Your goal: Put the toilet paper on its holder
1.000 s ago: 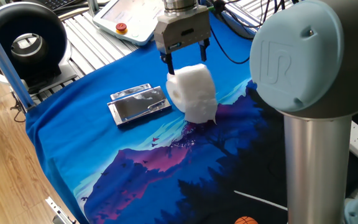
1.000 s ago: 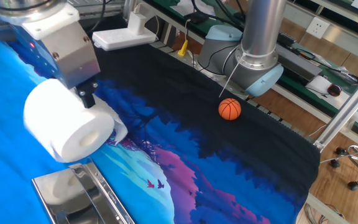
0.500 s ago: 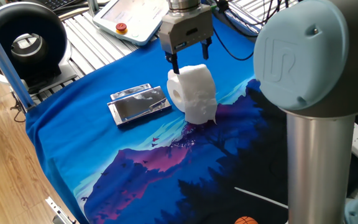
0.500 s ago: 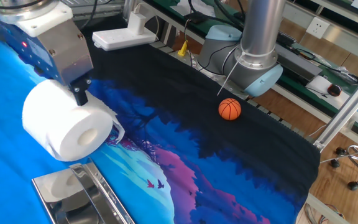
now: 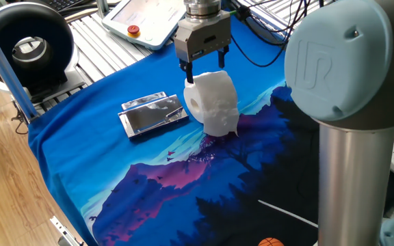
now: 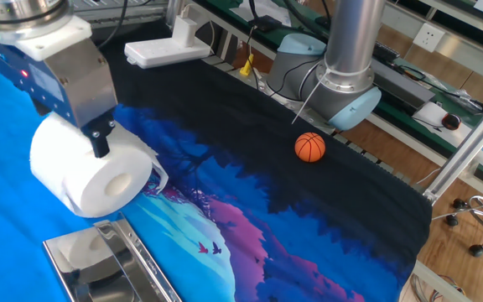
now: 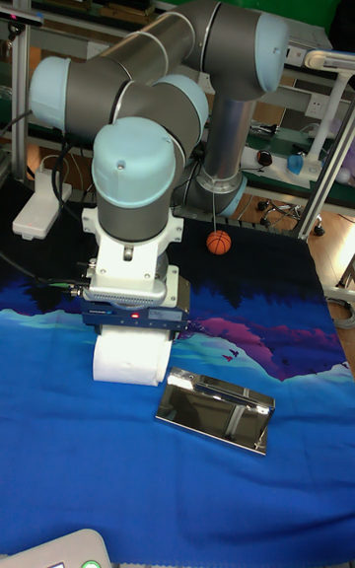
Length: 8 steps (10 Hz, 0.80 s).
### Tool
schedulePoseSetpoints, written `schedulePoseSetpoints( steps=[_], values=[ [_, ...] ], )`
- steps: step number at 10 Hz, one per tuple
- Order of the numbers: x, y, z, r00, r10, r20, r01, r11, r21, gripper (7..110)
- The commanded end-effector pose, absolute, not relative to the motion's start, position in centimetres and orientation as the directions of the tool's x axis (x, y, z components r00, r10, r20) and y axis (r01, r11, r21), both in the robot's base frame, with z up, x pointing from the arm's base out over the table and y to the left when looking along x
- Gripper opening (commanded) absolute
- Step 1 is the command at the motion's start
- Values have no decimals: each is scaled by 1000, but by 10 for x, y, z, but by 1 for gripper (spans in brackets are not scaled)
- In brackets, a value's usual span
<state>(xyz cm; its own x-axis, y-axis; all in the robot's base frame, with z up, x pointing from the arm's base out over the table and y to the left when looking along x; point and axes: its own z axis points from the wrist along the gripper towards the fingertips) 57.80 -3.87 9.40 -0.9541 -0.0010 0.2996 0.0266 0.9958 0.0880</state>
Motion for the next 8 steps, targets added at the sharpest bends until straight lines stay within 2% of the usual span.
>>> schedulePoseSetpoints(
  steps=[1,3,8],
  values=[
    [573,-37,96,-949,33,315,62,995,82,110],
    [575,-43,90,-947,69,315,86,995,40,110],
    [577,-32,96,-952,68,297,99,991,89,110]
  ],
)
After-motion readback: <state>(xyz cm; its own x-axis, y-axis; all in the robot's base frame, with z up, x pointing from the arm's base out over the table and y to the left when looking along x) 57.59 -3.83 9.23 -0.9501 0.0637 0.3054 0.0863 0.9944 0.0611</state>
